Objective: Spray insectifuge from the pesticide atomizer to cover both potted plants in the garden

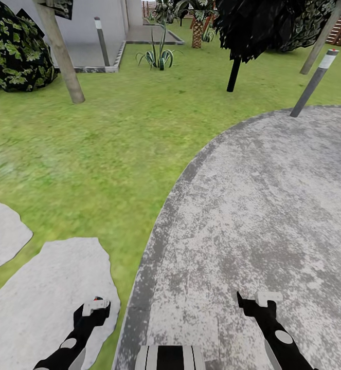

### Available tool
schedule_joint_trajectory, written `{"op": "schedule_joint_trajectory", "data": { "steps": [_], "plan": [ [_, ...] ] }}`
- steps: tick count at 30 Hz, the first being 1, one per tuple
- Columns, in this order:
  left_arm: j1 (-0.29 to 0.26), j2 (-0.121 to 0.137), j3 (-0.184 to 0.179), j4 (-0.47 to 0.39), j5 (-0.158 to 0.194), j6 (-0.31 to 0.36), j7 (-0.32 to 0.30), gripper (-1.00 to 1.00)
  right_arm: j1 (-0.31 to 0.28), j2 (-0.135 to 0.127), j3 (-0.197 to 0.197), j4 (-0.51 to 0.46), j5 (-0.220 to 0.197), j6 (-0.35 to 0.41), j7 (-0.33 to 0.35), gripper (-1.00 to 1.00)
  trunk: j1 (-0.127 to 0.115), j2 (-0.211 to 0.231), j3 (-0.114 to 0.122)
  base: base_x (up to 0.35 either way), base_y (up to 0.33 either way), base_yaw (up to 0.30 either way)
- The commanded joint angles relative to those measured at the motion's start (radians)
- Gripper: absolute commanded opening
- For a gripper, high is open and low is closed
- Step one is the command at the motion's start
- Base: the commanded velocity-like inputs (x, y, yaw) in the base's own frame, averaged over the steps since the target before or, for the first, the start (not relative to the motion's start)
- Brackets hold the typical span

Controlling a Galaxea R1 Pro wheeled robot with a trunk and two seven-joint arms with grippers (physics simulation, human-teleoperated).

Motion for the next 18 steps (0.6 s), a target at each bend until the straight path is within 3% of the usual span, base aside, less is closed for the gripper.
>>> {"op": "schedule_joint_trajectory", "data": {
  "steps": [1,11,12,18],
  "plan": [
    [-0.001,-0.001,0.006,0.001,-0.007,-0.004,0.0,1.0,0.0,0.0,0.0,0.001,0.0,-0.003,0.0,1.0,0.0,0.0,-0.001,0.0,0.0,0.0],
    [-0.001,-0.002,0.006,0.0,-0.007,-0.003,0.0,1.0,0.0,0.0,0.0,0.001,0.0,-0.003,0.0,1.0,0.0,0.0,-0.001,0.0,0.0,0.0],
    [-0.001,-0.002,0.006,0.0,-0.007,-0.004,0.0,-1.0,0.0,0.0,0.0,0.001,0.0,-0.003,0.0,1.0,0.0,0.0,-0.001,0.0,0.0,0.0],
    [-0.001,0.0,0.007,-0.001,-0.007,-0.004,0.0,-1.0,0.0,0.0,0.0,0.001,0.0,-0.003,0.0,1.0,0.0,0.0,-0.001,0.0,0.0,0.0]
  ]
}}
